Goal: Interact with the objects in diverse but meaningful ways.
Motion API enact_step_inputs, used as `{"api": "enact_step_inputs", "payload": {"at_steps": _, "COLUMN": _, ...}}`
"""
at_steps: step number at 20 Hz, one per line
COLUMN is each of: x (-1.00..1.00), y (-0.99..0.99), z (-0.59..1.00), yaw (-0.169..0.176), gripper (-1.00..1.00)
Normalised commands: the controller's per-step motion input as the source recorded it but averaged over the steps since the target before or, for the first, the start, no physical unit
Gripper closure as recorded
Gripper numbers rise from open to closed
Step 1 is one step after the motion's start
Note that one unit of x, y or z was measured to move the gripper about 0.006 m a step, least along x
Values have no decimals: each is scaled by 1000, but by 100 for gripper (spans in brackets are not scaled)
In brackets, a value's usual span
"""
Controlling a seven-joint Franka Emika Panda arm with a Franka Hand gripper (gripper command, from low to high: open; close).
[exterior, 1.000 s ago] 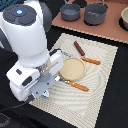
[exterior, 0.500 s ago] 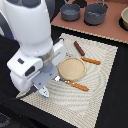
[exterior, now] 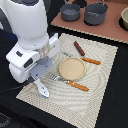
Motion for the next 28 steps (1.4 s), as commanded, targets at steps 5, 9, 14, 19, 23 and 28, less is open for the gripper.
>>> {"api": "enact_step_inputs", "payload": {"at_steps": 5, "x": -794, "y": 479, "z": 426, "yaw": 0, "gripper": -100}}
{"api": "enact_step_inputs", "payload": {"at_steps": 9, "x": -696, "y": 573, "z": 282, "yaw": 17, "gripper": -100}}
{"api": "enact_step_inputs", "payload": {"at_steps": 14, "x": -549, "y": 491, "z": 119, "yaw": 84, "gripper": -100}}
{"api": "enact_step_inputs", "payload": {"at_steps": 19, "x": -235, "y": 354, "z": 162, "yaw": 177, "gripper": -100}}
{"api": "enact_step_inputs", "payload": {"at_steps": 23, "x": -4, "y": 183, "z": 301, "yaw": 230, "gripper": -100}}
{"api": "enact_step_inputs", "payload": {"at_steps": 28, "x": -39, "y": 27, "z": 109, "yaw": 169, "gripper": -100}}
